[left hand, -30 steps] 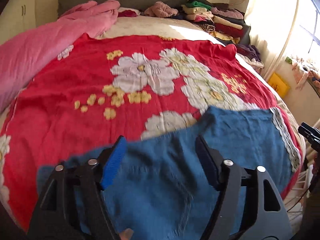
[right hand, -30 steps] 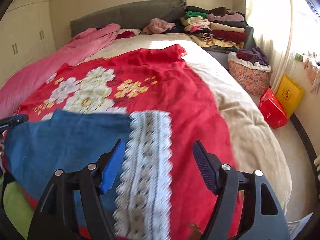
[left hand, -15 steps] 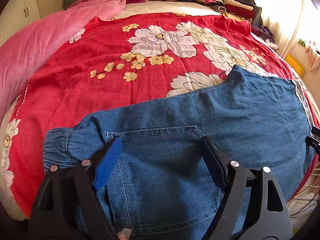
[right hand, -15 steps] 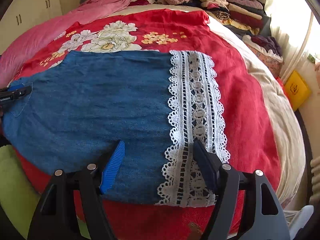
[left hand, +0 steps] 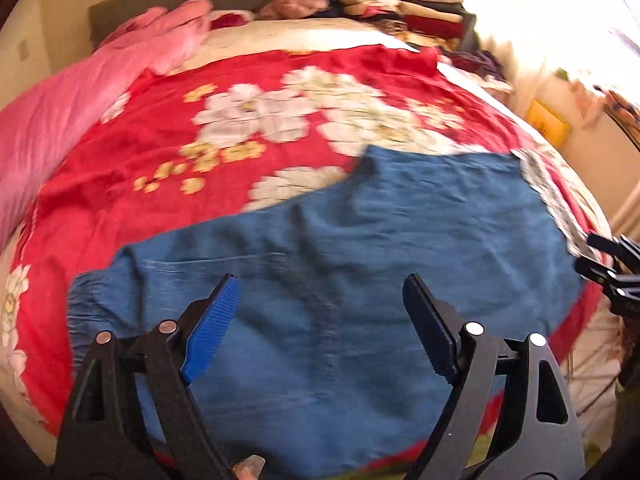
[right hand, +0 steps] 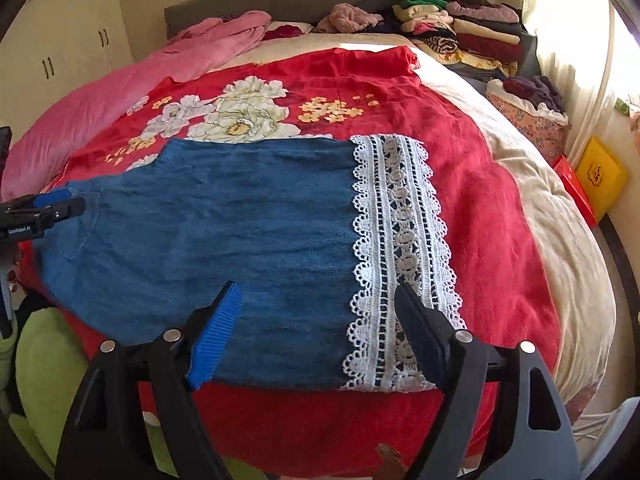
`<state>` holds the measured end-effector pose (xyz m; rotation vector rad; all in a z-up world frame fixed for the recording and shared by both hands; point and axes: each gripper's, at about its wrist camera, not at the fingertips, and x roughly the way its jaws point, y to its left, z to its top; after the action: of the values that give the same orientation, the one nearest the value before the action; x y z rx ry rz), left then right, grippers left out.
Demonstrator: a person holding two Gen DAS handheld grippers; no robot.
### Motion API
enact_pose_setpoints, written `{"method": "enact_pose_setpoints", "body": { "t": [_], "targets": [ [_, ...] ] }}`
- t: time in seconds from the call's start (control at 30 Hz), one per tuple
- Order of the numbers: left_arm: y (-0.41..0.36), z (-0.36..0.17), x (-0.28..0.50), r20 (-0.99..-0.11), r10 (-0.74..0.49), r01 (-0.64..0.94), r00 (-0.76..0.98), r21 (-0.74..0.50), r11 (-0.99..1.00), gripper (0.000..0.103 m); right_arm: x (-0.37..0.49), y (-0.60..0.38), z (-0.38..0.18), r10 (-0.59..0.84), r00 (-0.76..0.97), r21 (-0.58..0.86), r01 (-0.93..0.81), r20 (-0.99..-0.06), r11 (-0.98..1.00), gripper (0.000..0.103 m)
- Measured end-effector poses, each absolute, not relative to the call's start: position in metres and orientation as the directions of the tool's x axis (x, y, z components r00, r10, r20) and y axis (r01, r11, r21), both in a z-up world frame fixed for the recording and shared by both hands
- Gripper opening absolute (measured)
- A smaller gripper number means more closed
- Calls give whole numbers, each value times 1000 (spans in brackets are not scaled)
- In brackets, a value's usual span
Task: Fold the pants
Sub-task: 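Smooth the laid-out denim pants with both open grippers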
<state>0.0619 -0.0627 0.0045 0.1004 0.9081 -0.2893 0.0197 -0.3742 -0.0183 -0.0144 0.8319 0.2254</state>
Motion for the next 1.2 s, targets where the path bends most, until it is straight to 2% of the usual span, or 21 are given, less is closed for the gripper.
{"method": "enact_pose_setpoints", "body": {
  "t": [0.13, 0.33, 0.4, 0.63, 1.2],
  "targets": [
    [-98, -9, 43, -815, -248, 388, 523, -31, 921, 80, 13, -364, -18, 219, 641, 76, -242, -736, 967, 78],
    [-123, -46, 31, -875, -191, 458, 446, 40, 888, 86, 19, -363, -47, 175, 558, 72, -201, -811, 977, 78],
    [-121, -50, 32, -879, -189, 456, 438, 36, 889, 87, 20, -362, -50, 167, 561, 62, -202, -811, 978, 78],
    [-111, -37, 28, -867, -218, 434, 447, -3, 901, 89, 12, -385, -23, 223, 613, 149, -170, -758, 974, 78],
    [-123, 12, 22, -806, -268, 444, 528, -7, 896, 92, -7, -431, 7, 159, 694, 149, -76, -702, 986, 78]
  ]
}}
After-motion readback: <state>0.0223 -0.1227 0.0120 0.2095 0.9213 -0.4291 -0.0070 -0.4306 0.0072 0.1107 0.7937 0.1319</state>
